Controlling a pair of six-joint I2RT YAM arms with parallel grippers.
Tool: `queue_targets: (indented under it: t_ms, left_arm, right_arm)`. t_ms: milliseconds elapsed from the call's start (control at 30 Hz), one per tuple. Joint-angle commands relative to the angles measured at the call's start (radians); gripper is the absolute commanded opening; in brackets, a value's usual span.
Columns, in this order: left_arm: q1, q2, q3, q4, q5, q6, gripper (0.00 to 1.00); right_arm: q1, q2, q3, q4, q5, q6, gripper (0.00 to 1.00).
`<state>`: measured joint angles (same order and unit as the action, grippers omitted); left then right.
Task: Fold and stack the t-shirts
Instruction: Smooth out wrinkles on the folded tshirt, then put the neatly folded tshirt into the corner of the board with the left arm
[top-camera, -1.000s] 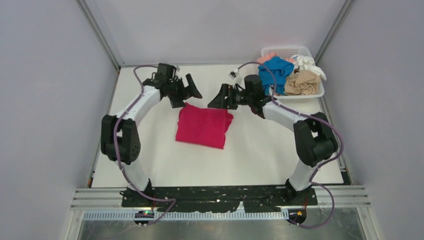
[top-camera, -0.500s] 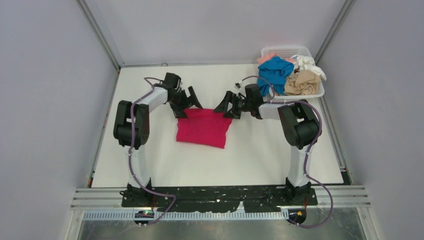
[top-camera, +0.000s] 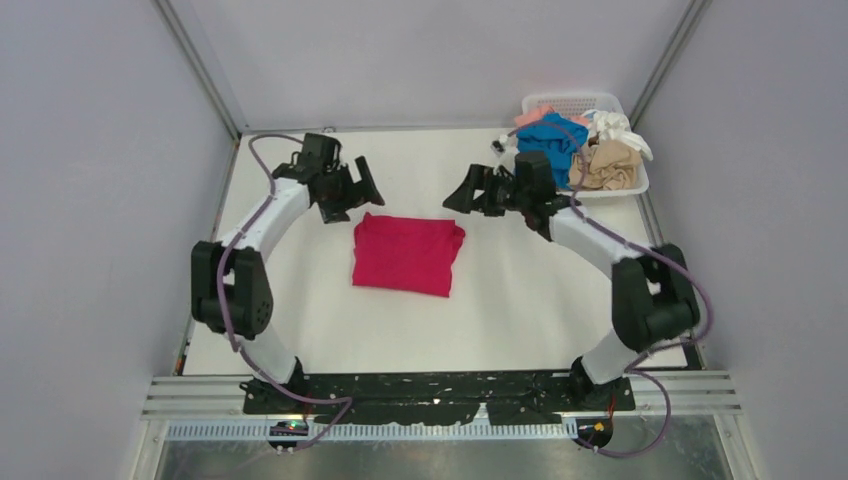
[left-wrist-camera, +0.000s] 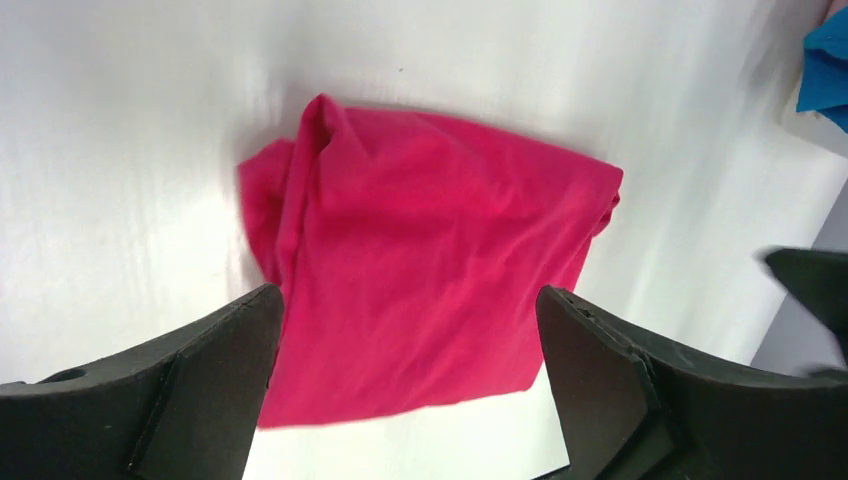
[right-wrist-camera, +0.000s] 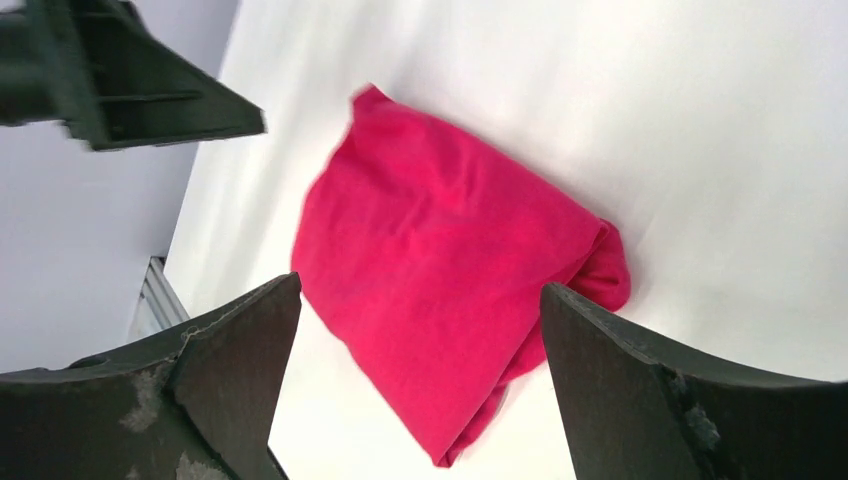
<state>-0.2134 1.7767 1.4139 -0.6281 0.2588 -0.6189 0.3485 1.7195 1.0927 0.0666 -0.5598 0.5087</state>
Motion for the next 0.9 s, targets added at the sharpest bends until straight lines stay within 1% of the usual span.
queue_targets:
  t_ms: [0, 33, 67, 100, 133, 200, 333, 433, 533, 600, 700, 733, 767, 867]
  left_arm:
    - [0.008, -0.128, -0.136, -0.056, -0.179, 0.039, 0.99]
    - [0.008, -0.121, -0.154, -0.077, -0.197, 0.044, 0.97]
    - [0.007, -0.111, -0.166, -0.089, -0.206, 0.049, 0.94]
    - [0.008, -0.099, -0.181, -0.087, -0.203, 0.052, 0.90]
    - [0.007, -0.089, -0.193, -0.076, -0.190, 0.055, 0.87]
    - [0.006, -0.072, -0.211, -0.036, -0.130, 0.063, 0.82]
    - [-0.004, -0.040, -0.218, -0.005, -0.096, 0.062, 0.72]
    - [-0.010, -0.002, -0.206, 0.009, -0.053, 0.055, 0.62]
    - [-0.026, 0.057, -0.171, -0.030, -0.079, 0.047, 0.47]
    - [-0.044, 0.083, -0.160, -0.043, -0.090, 0.042, 0.41]
    - [-0.067, 0.113, -0.137, -0.054, -0.095, 0.032, 0.15]
    - [-0.071, 0.126, -0.114, -0.073, -0.108, 0.031, 0.03]
    - [-0.072, 0.141, -0.086, -0.106, -0.158, 0.031, 0.00]
    - [-0.070, 0.170, 0.031, -0.226, -0.393, 0.021, 0.00]
  right_arm:
    - [-0.005, -0.395, -0.136, -0.037, 0.250, -0.164, 0.95]
    - [-0.004, -0.437, -0.199, -0.039, 0.286, -0.175, 0.95]
    - [-0.004, -0.518, -0.225, -0.042, 0.347, -0.196, 0.95]
    - [-0.005, -0.555, -0.264, -0.054, 0.370, -0.207, 0.95]
    - [-0.005, -0.614, -0.278, -0.070, 0.407, -0.225, 0.95]
    - [-0.005, -0.678, -0.301, -0.130, 0.453, -0.240, 0.95]
    - [-0.004, -0.744, -0.301, -0.185, 0.488, -0.249, 0.95]
    - [-0.005, -0.762, -0.302, -0.210, 0.501, -0.254, 0.95]
    - [-0.005, -0.774, -0.306, -0.231, 0.513, -0.261, 0.95]
    - [-0.005, -0.783, -0.310, -0.233, 0.519, -0.270, 0.95]
    - [-0.005, -0.796, -0.316, -0.232, 0.536, -0.280, 0.95]
    - [-0.006, -0.797, -0.316, -0.232, 0.539, -0.281, 0.95]
    - [-0.005, -0.801, -0.316, -0.232, 0.547, -0.284, 0.95]
    - [-0.005, -0.802, -0.319, -0.232, 0.578, -0.297, 0.95]
